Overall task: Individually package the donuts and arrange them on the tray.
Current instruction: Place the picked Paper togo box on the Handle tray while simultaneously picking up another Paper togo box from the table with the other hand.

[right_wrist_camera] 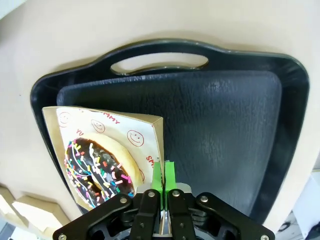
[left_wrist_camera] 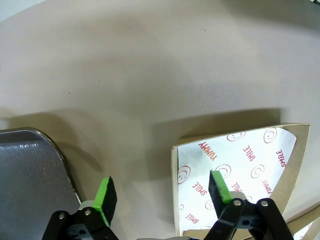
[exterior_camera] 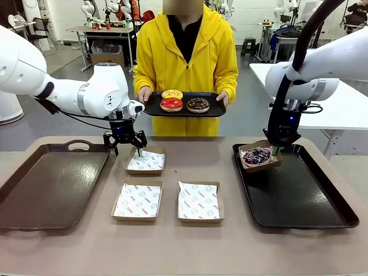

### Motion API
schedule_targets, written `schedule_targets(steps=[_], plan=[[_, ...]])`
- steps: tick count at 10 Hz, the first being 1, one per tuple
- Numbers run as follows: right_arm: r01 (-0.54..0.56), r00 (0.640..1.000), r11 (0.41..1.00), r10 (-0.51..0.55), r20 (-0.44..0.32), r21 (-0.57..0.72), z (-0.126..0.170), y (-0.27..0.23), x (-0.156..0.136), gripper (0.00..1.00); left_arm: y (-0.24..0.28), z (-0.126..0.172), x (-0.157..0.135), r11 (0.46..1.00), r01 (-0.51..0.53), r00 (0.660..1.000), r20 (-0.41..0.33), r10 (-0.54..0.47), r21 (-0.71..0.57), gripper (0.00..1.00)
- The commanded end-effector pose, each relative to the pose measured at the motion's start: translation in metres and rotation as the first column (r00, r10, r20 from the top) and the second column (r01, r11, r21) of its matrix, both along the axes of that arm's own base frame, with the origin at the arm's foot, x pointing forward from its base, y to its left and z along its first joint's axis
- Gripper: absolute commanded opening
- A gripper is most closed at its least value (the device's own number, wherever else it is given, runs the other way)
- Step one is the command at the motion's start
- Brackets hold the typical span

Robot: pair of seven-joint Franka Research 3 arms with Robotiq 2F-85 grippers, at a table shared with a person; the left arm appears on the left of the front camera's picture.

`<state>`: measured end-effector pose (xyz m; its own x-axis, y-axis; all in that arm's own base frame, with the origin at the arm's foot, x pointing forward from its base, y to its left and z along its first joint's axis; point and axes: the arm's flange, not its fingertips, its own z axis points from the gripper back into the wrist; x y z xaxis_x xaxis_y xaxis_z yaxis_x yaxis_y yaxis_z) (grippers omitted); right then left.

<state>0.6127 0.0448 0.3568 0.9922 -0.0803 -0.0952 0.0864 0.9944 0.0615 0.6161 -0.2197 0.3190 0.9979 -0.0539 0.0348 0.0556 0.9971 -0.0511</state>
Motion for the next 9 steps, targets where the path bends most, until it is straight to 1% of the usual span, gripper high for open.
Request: schedule_targets(steps=[1,2,3,4,5,6,7,8,9], plan=[[0.003,1.000,0.999,-0.002,0.025,-0.033,-0.0004,0.0023,0.0009,0.00,0.0019,0.0009,0.0045,1.000,0.021,1.000,-0.010,-0.021,-0.010,0.46],[0.001,1.000,0.999,0.000,0.028,-0.033,-0.0006,0.0028,0.0013,0.00,0.0019,0.0013,0.0046,1.000,0.022,1.000,-0.012,-0.023,-0.013,0.06],[0.002,1.000,1.000,-0.001,0.025,-0.031,-0.0007,0.0028,0.0020,0.00,0.0020,0.0016,0.0050,1.000,0.022,1.000,-0.013,-0.022,-0.016,0.00],[0.003,1.000,1.000,-0.002,0.023,-0.030,-0.0006,0.0025,0.0020,0.00,0.0024,0.0021,0.0052,1.000,0.020,1.000,-0.015,-0.020,-0.020,0.29],[0.004,1.000,1.000,-0.004,0.024,-0.027,-0.0004,0.0025,0.0021,0.00,0.0025,0.0030,0.0050,1.000,0.019,1.000,-0.014,-0.020,-0.023,0.00],[0.011,1.000,1.000,-0.010,0.021,-0.024,-0.0004,0.0028,0.0027,0.00,0.0025,0.0035,0.0054,1.000,0.018,1.000,-0.013,-0.018,-0.025,0.00],[0.010,1.000,1.000,-0.009,0.022,-0.010,-0.0002,0.0027,0.0032,0.62,0.0025,0.0040,0.0060,1.000,0.016,1.000,-0.013,-0.016,-0.026,0.00],[0.011,1.000,1.000,-0.010,0.016,-0.007,-0.0002,0.0024,0.0034,0.62,0.0026,0.0040,0.0064,1.000,0.014,1.000,-0.013,-0.014,-0.028,0.00],[0.009,1.000,1.000,-0.009,0.014,-0.006,-0.0008,0.0026,0.0031,1.00,0.0030,0.0037,0.0060,0.999,0.013,1.000,-0.014,-0.014,-0.029,0.00]])
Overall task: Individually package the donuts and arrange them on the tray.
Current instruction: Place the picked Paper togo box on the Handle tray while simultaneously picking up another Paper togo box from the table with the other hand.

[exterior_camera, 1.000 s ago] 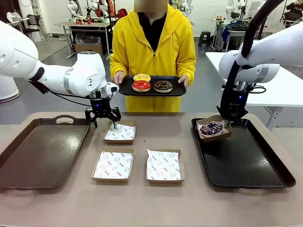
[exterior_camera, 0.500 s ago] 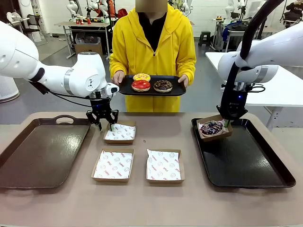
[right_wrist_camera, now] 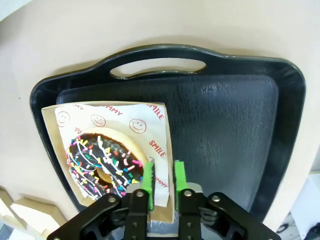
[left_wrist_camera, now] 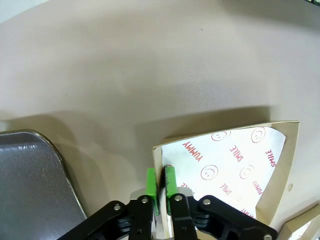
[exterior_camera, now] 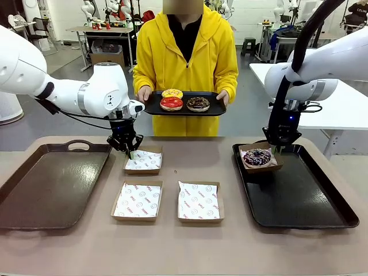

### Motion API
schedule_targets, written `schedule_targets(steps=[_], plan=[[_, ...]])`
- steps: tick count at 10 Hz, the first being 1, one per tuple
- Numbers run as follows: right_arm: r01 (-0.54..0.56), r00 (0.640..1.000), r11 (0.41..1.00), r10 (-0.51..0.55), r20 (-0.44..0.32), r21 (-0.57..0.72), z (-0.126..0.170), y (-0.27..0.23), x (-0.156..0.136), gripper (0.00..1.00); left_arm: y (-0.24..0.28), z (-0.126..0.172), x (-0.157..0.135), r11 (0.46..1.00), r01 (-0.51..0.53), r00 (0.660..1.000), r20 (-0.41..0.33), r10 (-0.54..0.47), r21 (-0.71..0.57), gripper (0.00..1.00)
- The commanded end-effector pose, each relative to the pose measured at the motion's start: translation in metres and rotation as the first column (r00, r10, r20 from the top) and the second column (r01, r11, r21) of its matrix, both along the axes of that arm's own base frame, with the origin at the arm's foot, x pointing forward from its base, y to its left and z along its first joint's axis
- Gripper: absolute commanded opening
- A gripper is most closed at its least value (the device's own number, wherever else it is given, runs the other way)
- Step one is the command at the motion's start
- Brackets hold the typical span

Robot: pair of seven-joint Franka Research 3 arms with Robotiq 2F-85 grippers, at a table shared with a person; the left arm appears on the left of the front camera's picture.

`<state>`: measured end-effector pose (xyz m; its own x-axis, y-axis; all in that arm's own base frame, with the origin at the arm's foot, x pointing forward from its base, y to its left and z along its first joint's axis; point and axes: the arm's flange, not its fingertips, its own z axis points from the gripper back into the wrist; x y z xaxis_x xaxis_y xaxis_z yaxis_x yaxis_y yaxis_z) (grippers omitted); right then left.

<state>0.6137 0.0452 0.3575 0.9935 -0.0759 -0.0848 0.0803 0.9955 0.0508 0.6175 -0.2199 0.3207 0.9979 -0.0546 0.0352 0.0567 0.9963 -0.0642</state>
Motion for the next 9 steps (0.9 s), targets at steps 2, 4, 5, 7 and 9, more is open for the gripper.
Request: schedule_targets(steps=[2,4,5,7,9], plan=[[0.016,1.000,1.000,-0.016,0.002,0.009,-0.0015,0.0022,0.0018,1.00,0.0039,0.0025,0.0046,1.000,0.013,1.000,-0.014,-0.013,-0.016,0.00],[0.017,1.000,1.000,-0.017,0.002,0.014,-0.0013,0.0022,0.0015,1.00,0.0044,0.0034,0.0039,1.000,0.014,1.000,-0.013,-0.014,-0.017,0.00],[0.017,1.000,1.000,-0.017,-0.001,0.017,-0.0016,0.0019,0.0013,1.00,0.0047,0.0034,0.0037,1.000,0.013,1.000,-0.014,-0.014,-0.017,0.00],[0.016,1.000,1.000,-0.016,-0.003,0.026,-0.0008,0.0018,0.0011,1.00,0.0051,0.0035,0.0040,1.000,0.013,1.000,-0.019,-0.014,-0.017,0.00],[0.016,1.000,0.999,-0.016,-0.001,0.041,0.0028,-0.0007,-0.0011,1.00,0.0054,0.0047,0.0035,1.000,0.012,1.000,-0.023,-0.012,-0.022,0.00]])
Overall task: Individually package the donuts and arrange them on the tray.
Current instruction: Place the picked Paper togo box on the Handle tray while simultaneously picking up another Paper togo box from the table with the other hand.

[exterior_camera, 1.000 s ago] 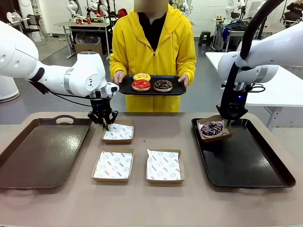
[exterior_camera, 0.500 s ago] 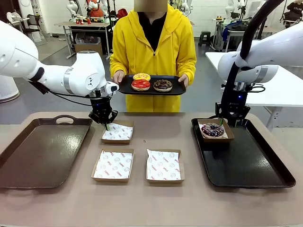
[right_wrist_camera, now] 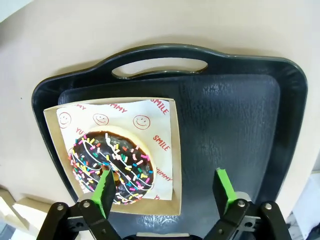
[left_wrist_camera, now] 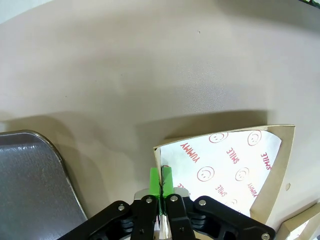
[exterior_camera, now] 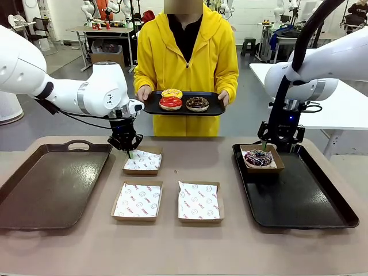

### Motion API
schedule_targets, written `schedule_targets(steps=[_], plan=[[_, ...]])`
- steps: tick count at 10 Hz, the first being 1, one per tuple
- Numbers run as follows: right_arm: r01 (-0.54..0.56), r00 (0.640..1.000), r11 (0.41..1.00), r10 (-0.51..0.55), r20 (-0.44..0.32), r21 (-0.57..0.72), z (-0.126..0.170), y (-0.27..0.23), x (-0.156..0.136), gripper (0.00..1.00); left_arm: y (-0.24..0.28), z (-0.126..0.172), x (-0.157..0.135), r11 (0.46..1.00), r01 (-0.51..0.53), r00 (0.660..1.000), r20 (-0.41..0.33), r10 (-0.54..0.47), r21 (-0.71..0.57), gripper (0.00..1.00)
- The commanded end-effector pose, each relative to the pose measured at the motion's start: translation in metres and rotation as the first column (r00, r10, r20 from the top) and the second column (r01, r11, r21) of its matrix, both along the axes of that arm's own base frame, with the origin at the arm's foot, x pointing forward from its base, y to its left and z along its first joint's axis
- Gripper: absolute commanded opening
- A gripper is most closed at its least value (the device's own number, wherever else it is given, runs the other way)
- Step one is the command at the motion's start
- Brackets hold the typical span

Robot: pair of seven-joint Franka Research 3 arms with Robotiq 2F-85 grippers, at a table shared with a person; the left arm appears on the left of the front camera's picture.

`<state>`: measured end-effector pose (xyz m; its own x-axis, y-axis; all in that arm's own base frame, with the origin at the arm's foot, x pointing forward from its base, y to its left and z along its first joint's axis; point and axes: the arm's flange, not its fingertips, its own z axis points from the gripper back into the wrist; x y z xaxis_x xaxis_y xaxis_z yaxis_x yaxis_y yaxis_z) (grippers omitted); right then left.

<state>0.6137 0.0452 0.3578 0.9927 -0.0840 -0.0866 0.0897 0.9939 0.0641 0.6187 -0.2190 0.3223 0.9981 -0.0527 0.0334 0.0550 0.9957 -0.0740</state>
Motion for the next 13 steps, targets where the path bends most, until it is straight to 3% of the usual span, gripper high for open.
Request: schedule_targets(steps=[1,4,6,7,9,13], plan=[[0.002,1.000,0.999,-0.001,-0.016,0.039,0.009,-0.003,-0.007,1.00,0.005,0.007,0.001,1.000,0.019,1.000,-0.024,-0.019,-0.015,0.00],[-0.012,0.994,0.971,0.037,-0.101,0.240,0.056,-0.040,-0.046,1.00,0.000,0.049,-0.016,1.000,0.020,0.999,-0.046,-0.021,-0.009,0.00],[-0.058,0.993,0.890,0.098,-0.066,0.453,0.086,-0.082,-0.073,1.00,-0.006,0.083,-0.022,1.000,0.025,1.000,-0.018,-0.025,-0.002,0.00],[-0.074,0.995,0.825,0.095,-0.008,0.560,0.101,-0.112,-0.087,1.00,-0.013,0.101,-0.024,1.000,0.030,1.000,-0.002,-0.030,0.001,0.00],[-0.084,0.996,0.733,0.034,0.087,0.675,0.116,-0.161,-0.112,1.00,-0.025,0.128,-0.025,0.999,0.038,0.999,0.030,-0.038,0.007,0.00],[0.002,0.965,0.615,-0.207,0.158,0.789,0.109,-0.230,-0.169,1.00,-0.046,0.169,-0.020,1.000,0.016,0.996,0.082,-0.017,0.014,0.00]])
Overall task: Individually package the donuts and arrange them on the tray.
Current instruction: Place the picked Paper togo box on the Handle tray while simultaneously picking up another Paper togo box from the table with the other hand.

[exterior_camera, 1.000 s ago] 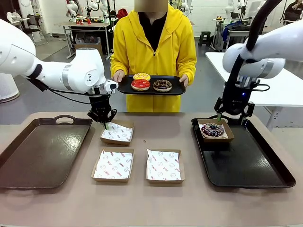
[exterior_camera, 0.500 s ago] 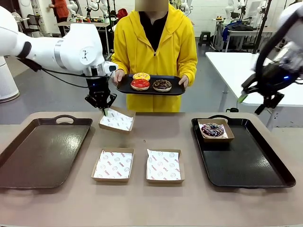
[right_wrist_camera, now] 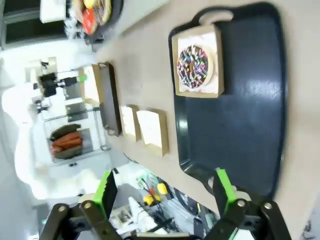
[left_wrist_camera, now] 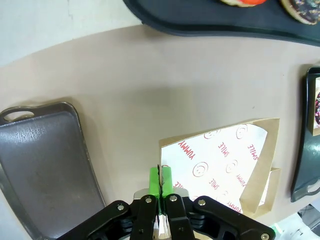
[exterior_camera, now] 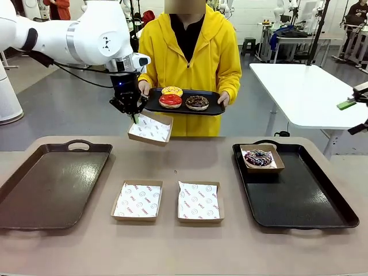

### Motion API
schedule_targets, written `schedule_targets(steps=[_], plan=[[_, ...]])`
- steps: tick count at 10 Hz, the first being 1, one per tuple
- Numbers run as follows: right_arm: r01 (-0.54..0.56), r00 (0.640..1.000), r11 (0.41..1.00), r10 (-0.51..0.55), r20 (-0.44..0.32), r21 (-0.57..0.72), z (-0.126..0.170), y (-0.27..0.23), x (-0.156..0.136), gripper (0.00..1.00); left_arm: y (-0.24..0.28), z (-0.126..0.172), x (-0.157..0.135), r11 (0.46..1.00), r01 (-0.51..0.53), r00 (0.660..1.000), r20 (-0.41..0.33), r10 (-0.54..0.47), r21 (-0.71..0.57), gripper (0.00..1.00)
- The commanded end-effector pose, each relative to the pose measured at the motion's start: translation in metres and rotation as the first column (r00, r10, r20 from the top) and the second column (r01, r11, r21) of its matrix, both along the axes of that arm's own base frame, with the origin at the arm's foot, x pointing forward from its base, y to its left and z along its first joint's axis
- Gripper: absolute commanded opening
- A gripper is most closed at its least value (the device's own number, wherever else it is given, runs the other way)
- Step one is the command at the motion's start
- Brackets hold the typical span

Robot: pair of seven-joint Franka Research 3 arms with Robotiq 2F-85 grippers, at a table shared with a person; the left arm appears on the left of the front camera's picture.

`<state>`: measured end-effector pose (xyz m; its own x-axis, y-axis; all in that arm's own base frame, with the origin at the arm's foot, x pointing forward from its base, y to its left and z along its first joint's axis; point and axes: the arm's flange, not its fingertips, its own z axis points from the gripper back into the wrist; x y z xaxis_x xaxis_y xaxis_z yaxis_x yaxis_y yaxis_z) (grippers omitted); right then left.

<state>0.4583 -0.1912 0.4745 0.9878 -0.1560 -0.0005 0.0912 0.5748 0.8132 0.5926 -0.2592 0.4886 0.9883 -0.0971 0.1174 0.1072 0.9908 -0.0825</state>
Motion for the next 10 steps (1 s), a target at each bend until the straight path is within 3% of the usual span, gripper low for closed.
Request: schedule_targets(steps=[1,4,5,6,10], plan=[[0.063,0.996,0.997,-0.066,0.058,0.055,-0.015,-0.003,-0.027,1.00,-0.009,0.008,0.009,0.999,-0.038,0.999,0.003,0.037,0.035,0.00],[0.069,0.996,0.993,-0.074,0.044,0.100,-0.037,-0.015,-0.051,1.00,-0.013,0.012,0.018,0.996,-0.072,0.997,-0.007,0.072,0.046,0.00],[0.064,0.997,0.991,-0.069,0.036,0.114,-0.045,-0.017,-0.053,1.00,-0.012,0.009,0.018,0.995,-0.084,0.996,-0.015,0.085,0.047,0.00],[0.069,0.997,0.990,-0.073,0.028,0.124,-0.052,-0.017,-0.053,1.00,-0.007,0.010,0.010,0.999,-0.031,1.000,0.002,0.031,0.021,0.00],[0.093,0.992,0.988,-0.102,0.071,0.122,-0.055,-0.005,-0.052,1.00,-0.007,0.010,0.010,0.999,-0.031,1.000,0.002,0.031,0.021,0.00]])
